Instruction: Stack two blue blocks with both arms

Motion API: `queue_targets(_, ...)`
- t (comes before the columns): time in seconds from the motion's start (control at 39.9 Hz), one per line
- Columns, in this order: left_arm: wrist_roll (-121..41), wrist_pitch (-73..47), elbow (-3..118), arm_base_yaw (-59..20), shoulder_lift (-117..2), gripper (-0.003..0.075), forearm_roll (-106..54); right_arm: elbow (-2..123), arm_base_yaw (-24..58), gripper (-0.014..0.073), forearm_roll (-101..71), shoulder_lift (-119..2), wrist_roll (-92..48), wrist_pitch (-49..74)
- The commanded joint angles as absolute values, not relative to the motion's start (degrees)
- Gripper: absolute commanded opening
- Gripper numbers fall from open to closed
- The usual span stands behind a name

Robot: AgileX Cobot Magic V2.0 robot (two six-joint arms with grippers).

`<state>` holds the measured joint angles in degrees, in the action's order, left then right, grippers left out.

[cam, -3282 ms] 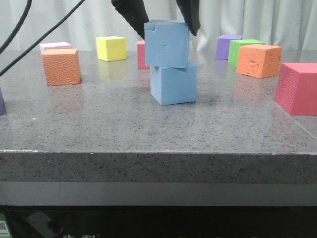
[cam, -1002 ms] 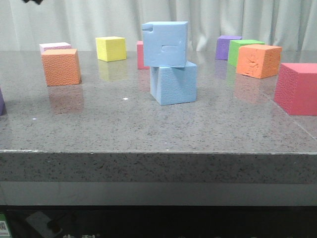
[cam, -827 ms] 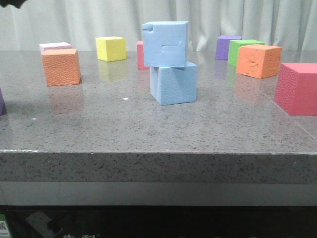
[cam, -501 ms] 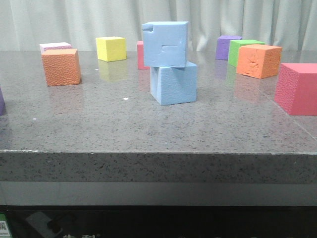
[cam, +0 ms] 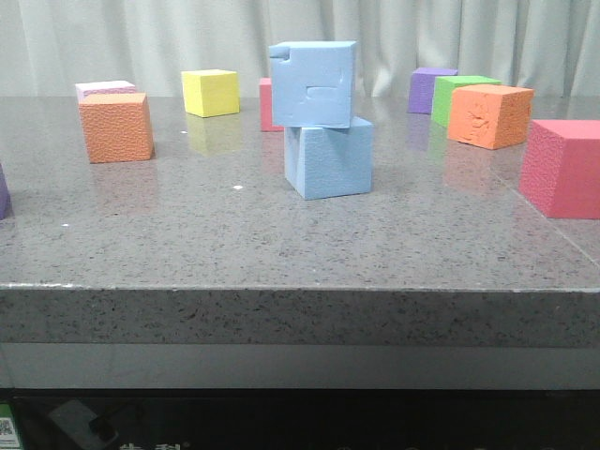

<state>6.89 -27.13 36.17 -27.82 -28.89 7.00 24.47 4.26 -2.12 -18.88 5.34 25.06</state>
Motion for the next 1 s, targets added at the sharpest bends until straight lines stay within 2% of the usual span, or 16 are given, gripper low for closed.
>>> queue_targets(0.0, 7.4, -20.7, 35.4, -27.8, -25.1, -0.0018, 6.7, 25.9, 3.9, -0.0104, -2.1, -19.3, 4.9, 20.3)
queue_targets(0.2, 7.4, -21.1, 32.7, -27.8, -19.0, -0.0018, 6.7, 25.9, 3.9, -0.0104, -2.1, -19.3, 4.9, 20.3)
queue_targets(0.98, 7.4, -21.2, 32.4, -27.8, -18.8, -0.0018, 6.7, 25.9, 3.9, -0.0104, -2.1, -19.3, 4.9, 20.3)
